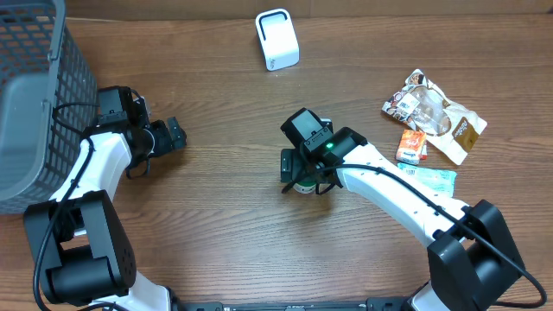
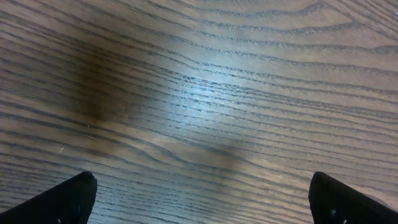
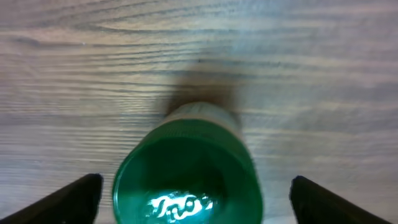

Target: Scan the item barcode

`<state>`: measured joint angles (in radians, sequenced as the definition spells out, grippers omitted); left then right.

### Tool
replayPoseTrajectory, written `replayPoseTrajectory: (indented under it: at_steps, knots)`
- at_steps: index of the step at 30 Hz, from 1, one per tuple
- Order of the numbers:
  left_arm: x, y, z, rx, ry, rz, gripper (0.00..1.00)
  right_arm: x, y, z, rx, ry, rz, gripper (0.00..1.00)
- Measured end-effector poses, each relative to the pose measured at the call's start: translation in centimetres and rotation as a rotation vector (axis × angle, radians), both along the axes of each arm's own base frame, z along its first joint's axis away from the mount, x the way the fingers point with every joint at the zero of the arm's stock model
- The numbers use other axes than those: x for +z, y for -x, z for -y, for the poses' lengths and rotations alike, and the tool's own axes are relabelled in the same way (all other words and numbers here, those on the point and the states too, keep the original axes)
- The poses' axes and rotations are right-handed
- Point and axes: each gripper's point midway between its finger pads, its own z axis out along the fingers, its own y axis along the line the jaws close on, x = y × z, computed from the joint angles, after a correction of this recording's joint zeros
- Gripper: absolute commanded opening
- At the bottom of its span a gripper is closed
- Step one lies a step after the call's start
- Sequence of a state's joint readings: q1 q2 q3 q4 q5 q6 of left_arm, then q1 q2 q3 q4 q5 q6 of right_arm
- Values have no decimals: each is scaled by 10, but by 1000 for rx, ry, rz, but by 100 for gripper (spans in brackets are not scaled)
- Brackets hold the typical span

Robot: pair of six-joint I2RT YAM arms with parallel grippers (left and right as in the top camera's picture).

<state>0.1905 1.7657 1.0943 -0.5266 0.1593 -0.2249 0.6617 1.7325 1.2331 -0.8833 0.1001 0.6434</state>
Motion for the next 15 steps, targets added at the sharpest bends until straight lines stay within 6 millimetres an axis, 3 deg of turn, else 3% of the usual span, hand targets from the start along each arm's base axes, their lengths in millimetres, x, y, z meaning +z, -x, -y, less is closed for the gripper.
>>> replayPoseTrajectory:
  at_steps: [5,8,12,15]
  knots:
    - [0,0,0,0,0,0,100,-1,4,-2,-61,-27,-29,71]
    - [0,0,0,0,0,0,100,-1,4,-3,-57,-31,-27,68]
    - [0,0,0,0,0,0,100,0,1,-5,33,-21,-6,58]
    - [0,0,0,0,0,0,100,1,0,-7,134,-2,8,58]
